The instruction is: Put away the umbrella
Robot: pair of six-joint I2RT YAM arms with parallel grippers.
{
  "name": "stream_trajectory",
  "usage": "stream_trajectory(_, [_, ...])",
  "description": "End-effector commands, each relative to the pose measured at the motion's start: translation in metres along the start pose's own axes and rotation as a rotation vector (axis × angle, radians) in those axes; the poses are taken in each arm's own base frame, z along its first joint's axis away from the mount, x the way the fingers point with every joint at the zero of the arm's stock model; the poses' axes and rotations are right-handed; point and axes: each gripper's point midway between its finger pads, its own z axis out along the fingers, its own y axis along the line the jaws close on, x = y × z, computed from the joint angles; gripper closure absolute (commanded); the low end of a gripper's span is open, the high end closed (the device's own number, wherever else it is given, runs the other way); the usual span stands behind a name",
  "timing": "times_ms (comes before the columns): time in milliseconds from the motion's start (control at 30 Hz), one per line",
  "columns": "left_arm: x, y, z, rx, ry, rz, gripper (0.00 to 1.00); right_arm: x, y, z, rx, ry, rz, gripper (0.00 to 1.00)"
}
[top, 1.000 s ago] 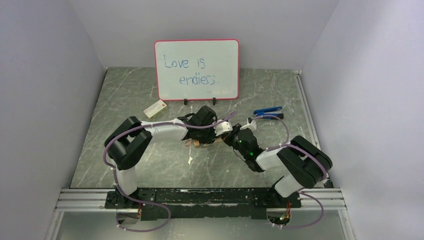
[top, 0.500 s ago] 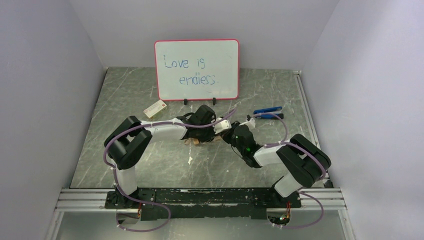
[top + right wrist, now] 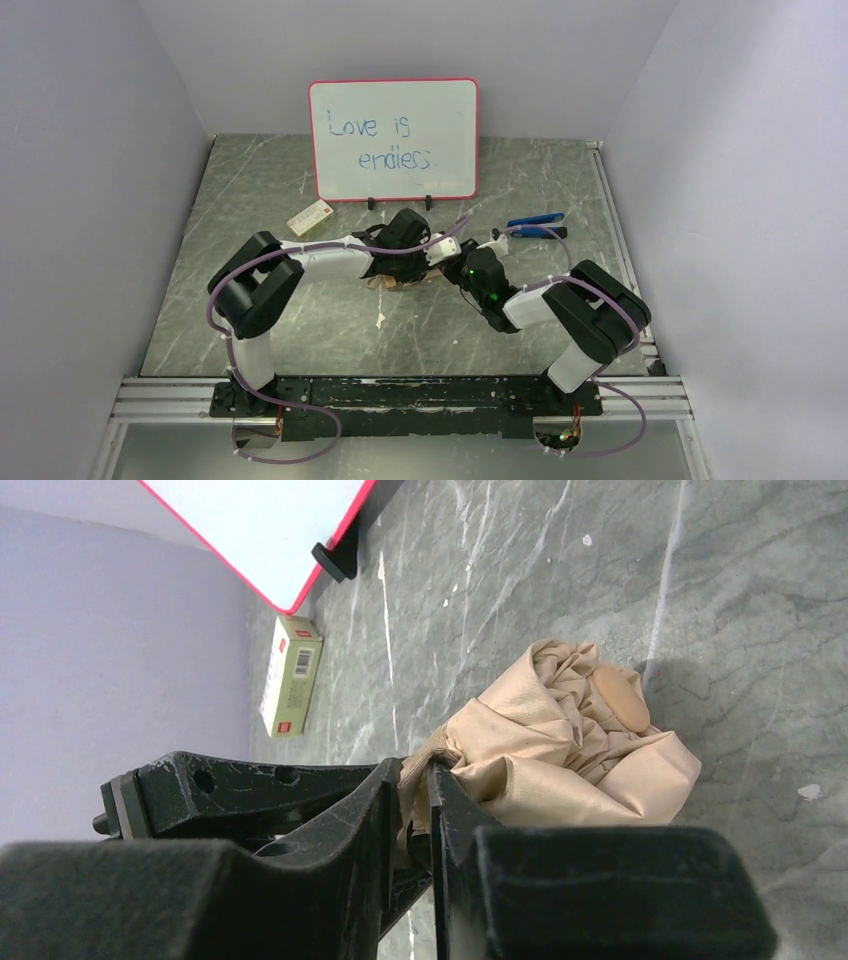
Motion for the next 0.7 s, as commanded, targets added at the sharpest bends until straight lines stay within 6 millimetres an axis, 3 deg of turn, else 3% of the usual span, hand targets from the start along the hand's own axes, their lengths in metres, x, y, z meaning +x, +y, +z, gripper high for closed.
stream_trajectory(0, [0.088, -0.057, 0.002, 0.188, 0.284, 0.099, 0.95, 0.0, -0.009, 0.009, 0.018, -0.007, 0.025, 0.78])
stream_trajectory(200, [0.088, -0.058, 0.003, 0.192, 0.285, 0.1, 0.95, 0.002, -0.007, 0.012, -0.016, -0.001, 0.047, 0.69])
stream_trajectory(667, [0.088, -0.054, 0.006, 0.164, 0.292, 0.099, 0.95, 0.014, -0.02, 0.019, 0.043, 0.07, 0.041, 0.77])
